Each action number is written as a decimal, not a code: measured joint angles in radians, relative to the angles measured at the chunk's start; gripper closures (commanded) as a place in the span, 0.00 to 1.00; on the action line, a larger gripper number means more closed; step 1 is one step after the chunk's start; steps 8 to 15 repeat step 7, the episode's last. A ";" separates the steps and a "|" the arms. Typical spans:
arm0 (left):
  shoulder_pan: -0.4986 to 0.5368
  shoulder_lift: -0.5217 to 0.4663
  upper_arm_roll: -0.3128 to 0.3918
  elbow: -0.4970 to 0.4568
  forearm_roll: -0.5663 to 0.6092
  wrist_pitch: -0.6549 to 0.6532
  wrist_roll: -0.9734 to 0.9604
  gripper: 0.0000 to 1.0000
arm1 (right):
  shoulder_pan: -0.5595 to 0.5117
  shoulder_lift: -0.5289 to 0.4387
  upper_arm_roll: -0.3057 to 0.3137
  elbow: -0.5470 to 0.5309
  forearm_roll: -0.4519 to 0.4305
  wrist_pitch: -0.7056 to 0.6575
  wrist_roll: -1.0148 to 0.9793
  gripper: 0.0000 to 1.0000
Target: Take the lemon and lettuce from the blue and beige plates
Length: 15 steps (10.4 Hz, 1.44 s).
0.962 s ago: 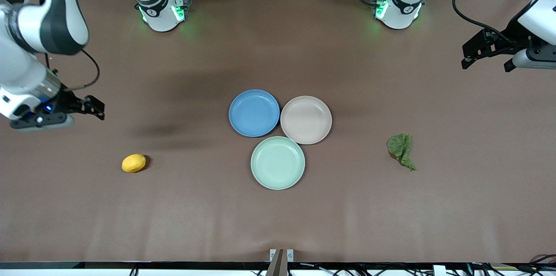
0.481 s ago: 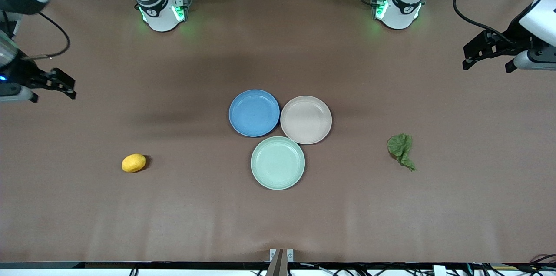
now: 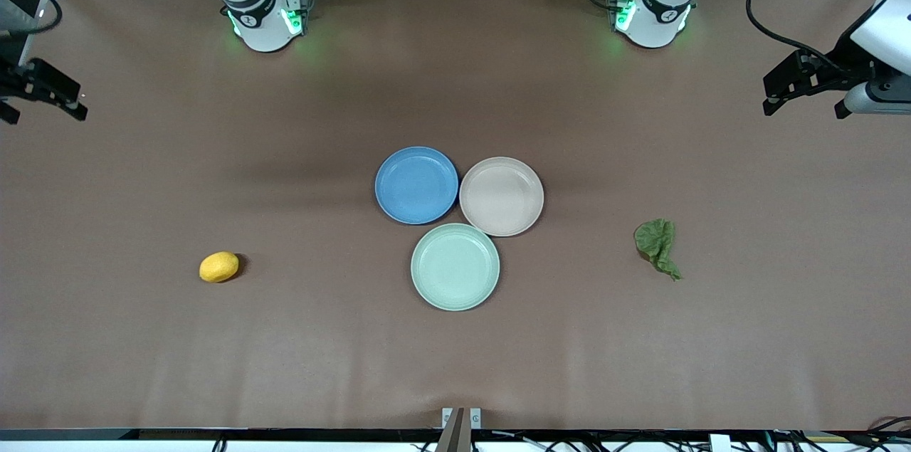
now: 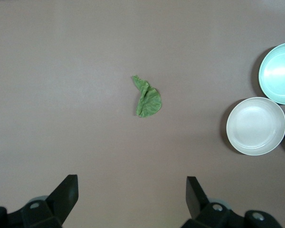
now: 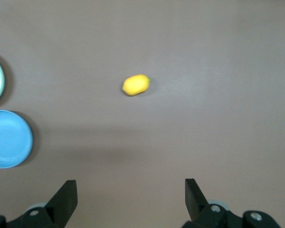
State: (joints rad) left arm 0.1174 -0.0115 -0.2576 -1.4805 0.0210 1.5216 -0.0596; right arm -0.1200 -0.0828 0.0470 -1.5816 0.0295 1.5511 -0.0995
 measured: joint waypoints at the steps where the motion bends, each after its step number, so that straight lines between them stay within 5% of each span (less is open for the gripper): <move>1: 0.000 0.000 0.000 0.000 0.000 0.000 0.000 0.00 | 0.000 0.000 0.002 0.024 0.010 -0.021 0.015 0.00; 15: 0.000 -0.001 0.001 0.000 0.000 -0.031 0.000 0.00 | 0.000 0.005 -0.001 0.044 0.015 -0.031 0.020 0.00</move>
